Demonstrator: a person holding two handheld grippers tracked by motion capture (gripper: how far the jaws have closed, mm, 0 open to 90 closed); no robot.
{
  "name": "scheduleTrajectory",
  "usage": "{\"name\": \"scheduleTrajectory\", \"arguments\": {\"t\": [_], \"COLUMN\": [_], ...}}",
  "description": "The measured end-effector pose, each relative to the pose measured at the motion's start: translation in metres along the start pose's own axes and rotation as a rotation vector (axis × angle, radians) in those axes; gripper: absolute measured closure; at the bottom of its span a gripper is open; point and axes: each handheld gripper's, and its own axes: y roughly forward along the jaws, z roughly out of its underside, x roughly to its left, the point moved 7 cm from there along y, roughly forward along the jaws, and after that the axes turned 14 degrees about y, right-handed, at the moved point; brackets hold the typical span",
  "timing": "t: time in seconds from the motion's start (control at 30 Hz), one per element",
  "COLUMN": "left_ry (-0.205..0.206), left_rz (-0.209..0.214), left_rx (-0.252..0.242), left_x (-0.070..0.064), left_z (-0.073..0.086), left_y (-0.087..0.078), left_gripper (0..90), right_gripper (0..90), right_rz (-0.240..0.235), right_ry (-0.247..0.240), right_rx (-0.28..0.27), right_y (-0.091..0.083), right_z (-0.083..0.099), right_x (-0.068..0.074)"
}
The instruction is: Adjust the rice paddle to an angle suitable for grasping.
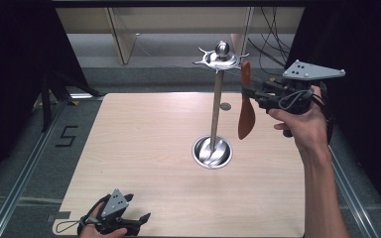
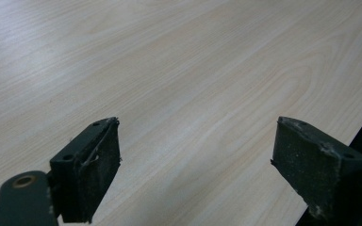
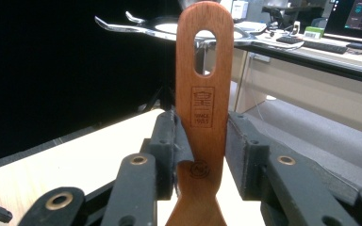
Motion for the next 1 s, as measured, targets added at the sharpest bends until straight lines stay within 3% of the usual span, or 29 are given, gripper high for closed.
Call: {"name": "scheduleTrajectory", "arguments": {"t": [0.1,0.13,0.2,0.3,0.37,0.63,0.77,0.9,1.0], "left_ry": [-0.019,-0.004,-0.018,-0.005,-0.019,-0.004,-0.019,-0.008,-0.024], "left_rz": [0.003,-0.001,0.003,-0.001,0.004,0.0,0.005,0.004,-0.001], "left_rx": [-0.016,0.0,-0.018,-0.004,-0.016,-0.001,-0.017,-0.006,-0.019], "left_x": [-0.002,0.0,-0.002,0.0,-0.002,0.0,-0.002,-0.001,-0.001], "left_z": [-0.001,0.0,-0.002,0.0,-0.001,0.0,-0.001,-0.001,-0.002], "left_y": [0.001,0.0,0.001,0.0,0.001,0.0,0.001,0.001,0.001], "left_gripper": [15.1,15.1,15.1,15.1,15.1,15.1,15.1,15.1,15.1], "right_gripper": [67.2,67.1,67.2,67.2,67.1,67.1,67.1,67.1,67.0], "right_rz": [-0.004,-0.007,-0.008,-0.01,-0.003,-0.012,-0.034,-0.049,-0.054], "right_ry": [-0.012,0.003,0.005,0.008,-0.004,-0.006,0.025,0.024,0.034], "right_rx": [0.003,0.011,0.014,0.014,0.013,0.019,0.009,-0.008,-0.012], "right_y": [0.002,0.003,0.004,0.006,0.007,0.011,0.012,0.011,0.01], "right_z": [0.0,0.0,0.0,0.0,0.0,0.002,0.004,0.005,0.006], "right_x": [0.0,0.001,0.001,0.0,-0.002,0.0,-0.001,-0.003,-0.002]}}
